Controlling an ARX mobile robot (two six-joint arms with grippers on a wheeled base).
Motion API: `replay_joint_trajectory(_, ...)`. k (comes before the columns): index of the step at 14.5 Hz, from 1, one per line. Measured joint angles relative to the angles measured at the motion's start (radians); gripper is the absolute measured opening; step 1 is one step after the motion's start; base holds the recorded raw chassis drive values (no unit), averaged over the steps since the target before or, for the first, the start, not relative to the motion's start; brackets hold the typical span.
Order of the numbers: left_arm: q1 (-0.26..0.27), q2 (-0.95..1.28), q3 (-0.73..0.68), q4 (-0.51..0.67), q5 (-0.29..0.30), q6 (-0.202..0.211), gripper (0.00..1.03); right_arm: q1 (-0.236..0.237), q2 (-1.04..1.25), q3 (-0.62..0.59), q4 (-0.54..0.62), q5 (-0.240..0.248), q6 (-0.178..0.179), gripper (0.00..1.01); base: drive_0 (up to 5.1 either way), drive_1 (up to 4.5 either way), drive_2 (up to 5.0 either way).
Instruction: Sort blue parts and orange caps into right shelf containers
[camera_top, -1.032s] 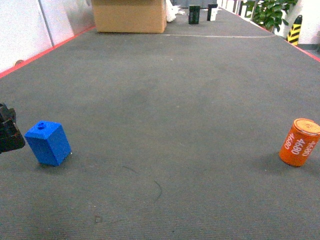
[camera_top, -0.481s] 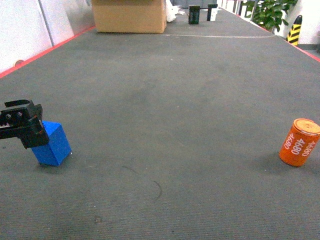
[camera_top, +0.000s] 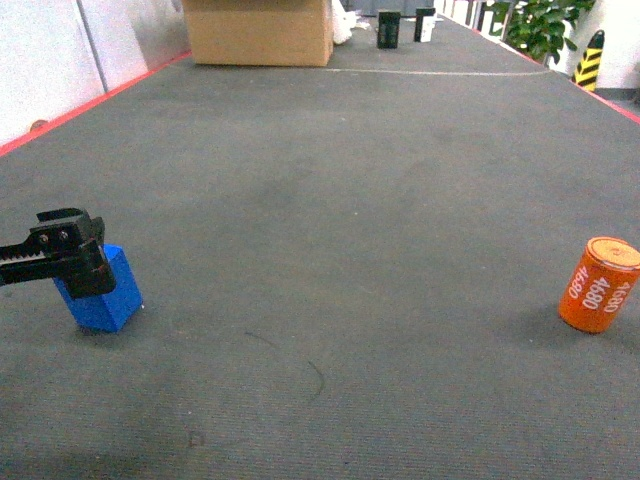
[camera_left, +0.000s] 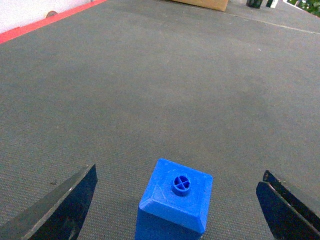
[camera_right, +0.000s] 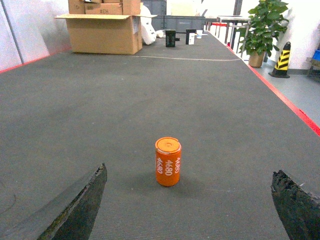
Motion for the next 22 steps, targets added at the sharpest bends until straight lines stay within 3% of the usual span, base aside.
replay_joint_trajectory(6, 0.032, 0.066, 0.048, 0.0, 0.031, -0.032, 0.98, 0.0, 0.0, 0.0, 0.0, 0.0, 0.0, 0.98, 0.0, 0.0, 0.0)
replay_joint_trajectory(22, 0.019, 0.17, 0.138, 0.0, 0.085, -0.04, 0.98, 0.0, 0.0, 0.0, 0.0, 0.0, 0.0, 0.98, 0.0, 0.0, 0.0)
